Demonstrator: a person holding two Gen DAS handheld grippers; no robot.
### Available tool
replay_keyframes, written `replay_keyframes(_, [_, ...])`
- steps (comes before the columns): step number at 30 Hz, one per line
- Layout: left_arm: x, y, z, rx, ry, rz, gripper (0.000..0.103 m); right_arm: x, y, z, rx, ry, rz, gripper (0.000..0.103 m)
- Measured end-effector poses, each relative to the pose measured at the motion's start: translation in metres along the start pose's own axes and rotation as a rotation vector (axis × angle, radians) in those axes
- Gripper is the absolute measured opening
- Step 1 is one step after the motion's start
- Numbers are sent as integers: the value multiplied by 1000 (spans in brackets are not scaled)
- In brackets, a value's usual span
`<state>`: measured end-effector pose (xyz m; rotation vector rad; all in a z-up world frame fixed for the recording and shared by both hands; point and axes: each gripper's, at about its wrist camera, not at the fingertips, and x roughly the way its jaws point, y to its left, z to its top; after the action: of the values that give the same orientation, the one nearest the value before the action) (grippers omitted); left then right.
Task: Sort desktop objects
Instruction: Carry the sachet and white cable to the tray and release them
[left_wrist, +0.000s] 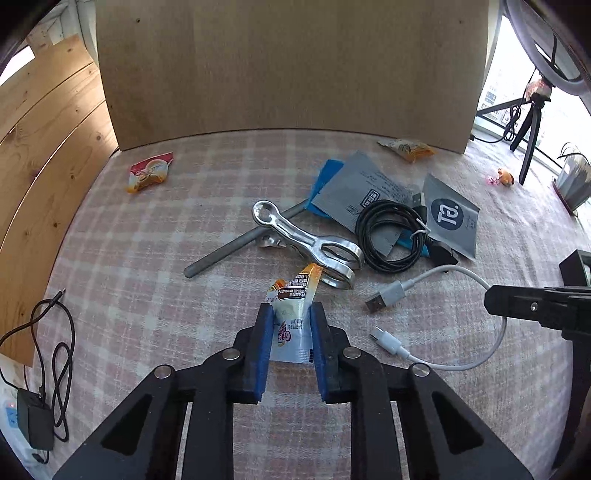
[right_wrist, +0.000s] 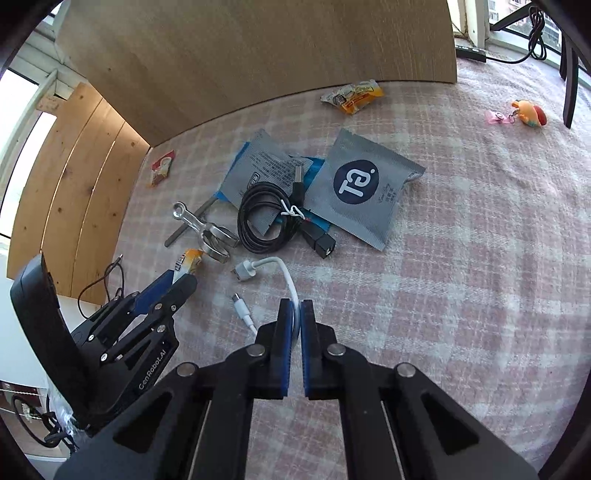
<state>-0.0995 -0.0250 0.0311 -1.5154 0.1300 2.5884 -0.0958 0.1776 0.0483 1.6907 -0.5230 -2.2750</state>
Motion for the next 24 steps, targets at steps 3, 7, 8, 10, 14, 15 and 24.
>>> replay_keyframes(3, [-4, 9, 1, -22, -3, -2, 8, -14, 0, -3, -7, -19, 11, 4])
replay_keyframes(7, [-11, 17, 2, -45, -1, -17, 8, -34, 1, -8, -17, -54, 13, 4])
replay_keyframes(8, [-13, 17, 1, -44, -8, -16, 8, -39, 1, -9, -18, -63, 12, 4])
replay_keyframes(10, [-20, 16, 1, -40, -18, -26, 8, -48, 0, -10, -21, -80, 13, 4])
replay_keyframes(14, [-34, 6, 1, -32, -28, -72, 8, -68, -7, -16, -4, -135, 9, 4])
replay_keyframes(15, [-37, 1, 2, -26, -28, -88, 8, -73, -10, -17, 7, -142, 15, 4])
replay_keyframes(24, [-59, -83, 3, 119, -32, -222, 8, -138, -51, -36, 98, -263, -11, 4])
